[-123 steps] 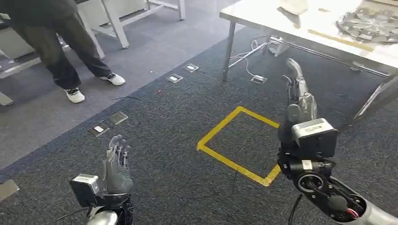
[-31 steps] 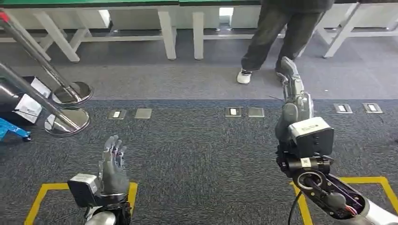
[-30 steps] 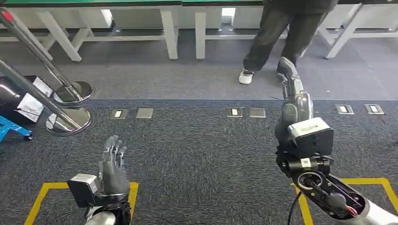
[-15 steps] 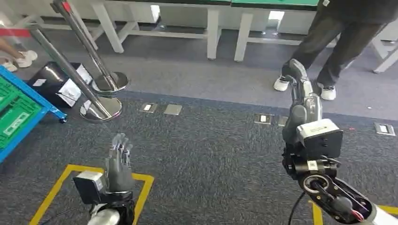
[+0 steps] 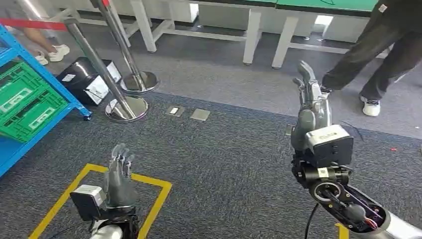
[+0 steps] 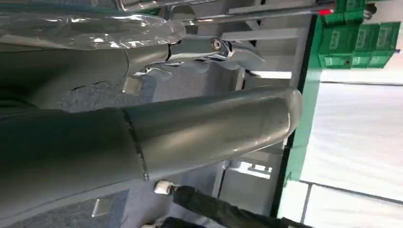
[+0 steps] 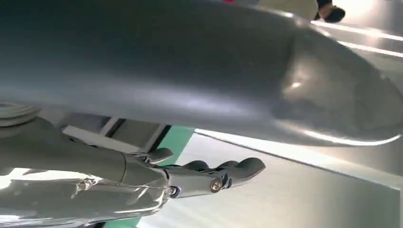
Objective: Take the parts from the cabinet and place them on the table.
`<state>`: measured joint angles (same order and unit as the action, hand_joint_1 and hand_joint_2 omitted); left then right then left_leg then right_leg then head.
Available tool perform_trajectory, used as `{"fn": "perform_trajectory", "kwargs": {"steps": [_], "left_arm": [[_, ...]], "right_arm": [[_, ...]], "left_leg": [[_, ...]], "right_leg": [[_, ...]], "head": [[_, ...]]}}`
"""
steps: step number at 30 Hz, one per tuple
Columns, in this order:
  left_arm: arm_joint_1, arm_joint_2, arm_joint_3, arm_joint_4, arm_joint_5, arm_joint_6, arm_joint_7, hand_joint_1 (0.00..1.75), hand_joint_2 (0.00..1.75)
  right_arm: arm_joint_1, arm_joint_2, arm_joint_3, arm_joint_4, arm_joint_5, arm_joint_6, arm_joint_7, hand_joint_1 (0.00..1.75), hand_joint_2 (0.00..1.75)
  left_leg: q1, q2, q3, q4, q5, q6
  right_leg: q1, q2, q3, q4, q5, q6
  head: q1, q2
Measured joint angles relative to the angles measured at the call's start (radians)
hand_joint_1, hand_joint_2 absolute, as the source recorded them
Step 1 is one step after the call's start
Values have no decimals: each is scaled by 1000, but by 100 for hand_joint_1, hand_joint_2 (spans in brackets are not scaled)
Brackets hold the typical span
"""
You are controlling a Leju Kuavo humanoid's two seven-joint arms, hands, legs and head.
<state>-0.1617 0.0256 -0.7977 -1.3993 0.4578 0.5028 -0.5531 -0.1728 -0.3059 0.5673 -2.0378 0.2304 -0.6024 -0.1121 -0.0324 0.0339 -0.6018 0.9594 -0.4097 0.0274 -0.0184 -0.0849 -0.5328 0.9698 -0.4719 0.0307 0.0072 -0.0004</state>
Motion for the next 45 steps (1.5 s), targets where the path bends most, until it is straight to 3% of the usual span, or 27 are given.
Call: {"fn": "perform_trajectory", "kwargs": {"steps": [1,3,6,7,9,11,12,13,16,17,18,20,22,23,25,26,27,28,31,32,34,37,39,41,42,43,45], "left_arm": [[0,0,0,0,0,0,0,0,0],[0,-2,0,-2,-2,1,-1,0,0],[2,-3,0,-2,-2,1,0,0,0],[4,-3,0,-2,-2,1,0,0,0],[7,-3,0,-2,-1,2,0,0,0],[7,-3,0,-2,-1,2,0,0,0],[7,-2,0,-2,-1,2,0,0,0],[5,-2,0,-2,0,2,0,0,0],[11,0,0,-2,0,2,0,0,0],[11,0,0,-2,0,2,-1,0,0],[10,0,0,-3,-1,2,-2,0,0],[8,-1,0,-3,0,2,-2,0,0],[11,0,-1,-3,0,2,-2,0,0],[11,0,-1,-3,0,2,-2,0,0],[11,0,-1,-3,0,3,-2,0,0],[11,0,-1,-3,0,3,-2,0,0],[9,0,-1,-4,0,2,-3,0,0],[8,-1,-1,-4,0,2,-3,0,0],[10,1,-1,-7,0,3,-4,0,0],[11,0,-1,-9,0,3,-4,0,0],[9,-1,0,-9,0,3,-5,0,0],[13,-2,-1,-9,0,3,-4,0,0],[15,-2,0,-9,0,3,-3,0,0],[15,-2,0,-9,0,3,-3,0,0],[15,-2,0,-9,0,3,-3,0,0],[14,-2,0,-9,0,3,-3,0,0],[17,-1,-1,-10,-1,3,-3,0,0]], "right_arm": [[-1,0,0,0,0,0,0,0,0],[-1,1,-1,-2,0,0,0,0,0],[5,1,-1,-1,0,1,0,0,0],[7,1,-1,-1,0,2,1,0,0],[7,1,-1,0,0,2,1,0,0],[7,1,-1,0,0,3,1,0,0],[7,1,-1,1,0,3,1,0,0],[7,1,0,0,0,3,1,0,0],[6,2,0,0,0,4,1,0,0],[3,2,0,0,0,5,1,0,0],[3,2,0,0,0,6,1,0,0],[3,2,0,0,0,6,0,0,0],[4,2,0,0,0,6,0,0,0],[4,2,0,0,0,8,0,0,0],[3,2,0,0,0,8,0,0,0],[3,2,0,0,0,8,0,0,0],[3,2,0,0,0,8,0,0,0],[3,2,0,0,0,8,-1,0,0],[3,2,0,0,0,9,0,0,0],[3,2,0,0,0,10,0,0,0],[2,2,0,0,0,11,-3,0,0],[6,2,0,0,0,11,-1,0,0],[7,2,0,2,0,11,-1,0,0],[7,2,0,3,0,11,-1,0,0],[7,2,0,3,0,11,-1,0,0],[7,2,0,4,0,11,-1,0,0],[8,2,0,4,0,11,-1,0,0]], "left_leg": [[2,-10,6,-13,4,5],[19,-25,27,-36,11,10],[20,-50,28,-35,11,15],[20,-60,28,-33,11,15],[24,-85,29,-26,8,11],[30,-107,27,-10,0,0],[26,-118,19,-1,-5,-8],[26,-128,10,16,-5,-10],[28,-143,2,5,5,-25],[31,-139,-1,12,-2,-28],[25,-96,-14,43,-25,-34],[29,-53,-88,197,-103,-45],[30,-42,-157,334,-147,-47],[30,-42,-158,333,-135,-44],[27,-38,-89,197,-60,-32],[23,-24,-36,98,-19,-22],[10,28,8,13,-4,-7],[4,28,10,6,-7,-5],[-1,-6,5,-2,-2,2],[10,-17,20,-24,6,8],[17,-32,31,-37,11,13],[18,-62,33,-36,10,15],[20,-88,34,-30,7,13],[25,-113,35,-16,-1,4],[26,-123,31,-5,-8,-1],[20,-133,21,9,-11,-6],[26,-150,10,8,-5,-15]], "right_leg": [[4,-8,8,-4,-2,6],[0,48,-6,44,-40,10],[-2,79,-126,282,-141,18],[-2,79,-148,319,-144,21],[-5,80,-121,244,-76,26],[-18,105,-34,61,20,34],[-22,148,-14,26,2,43],[-21,141,-20,18,6,29],[-12,116,-23,21,12,9],[-19,103,-20,16,15,2],[-17,98,-19,15,15,-2],[-13,79,-20,13,15,-7],[-10,56,-20,13,13,-11],[-8,46,-20,13,12,-12],[-5,27,-15,13,9,-12],[-3,19,-11,13,7,-12],[-3,12,-9,11,5,-10],[3,6,-10,11,4,-6],[-1,-19,-2,0,4,5],[4,-21,3,-2,-1,14],[-2,56,-25,74,-50,15],[-1,80,-142,300,-138,23],[-2,80,-144,282,-93,27],[-9,94,-67,110,7,29],[-17,132,-35,32,31,34],[-16,157,-23,18,12,32],[-12,140,-31,22,15,17]], "head": [[0,0],[2,0],[24,0],[26,0],[28,0],[26,0],[27,0],[30,0],[19,0],[20,0],[14,0],[-1,0],[-3,0],[-3,0],[-3,0],[-4,0],[-4,0],[-4,0],[-5,0],[-3,0],[2,0],[22,0],[25,0],[30,0],[33,0],[35,0],[23,0]]}}
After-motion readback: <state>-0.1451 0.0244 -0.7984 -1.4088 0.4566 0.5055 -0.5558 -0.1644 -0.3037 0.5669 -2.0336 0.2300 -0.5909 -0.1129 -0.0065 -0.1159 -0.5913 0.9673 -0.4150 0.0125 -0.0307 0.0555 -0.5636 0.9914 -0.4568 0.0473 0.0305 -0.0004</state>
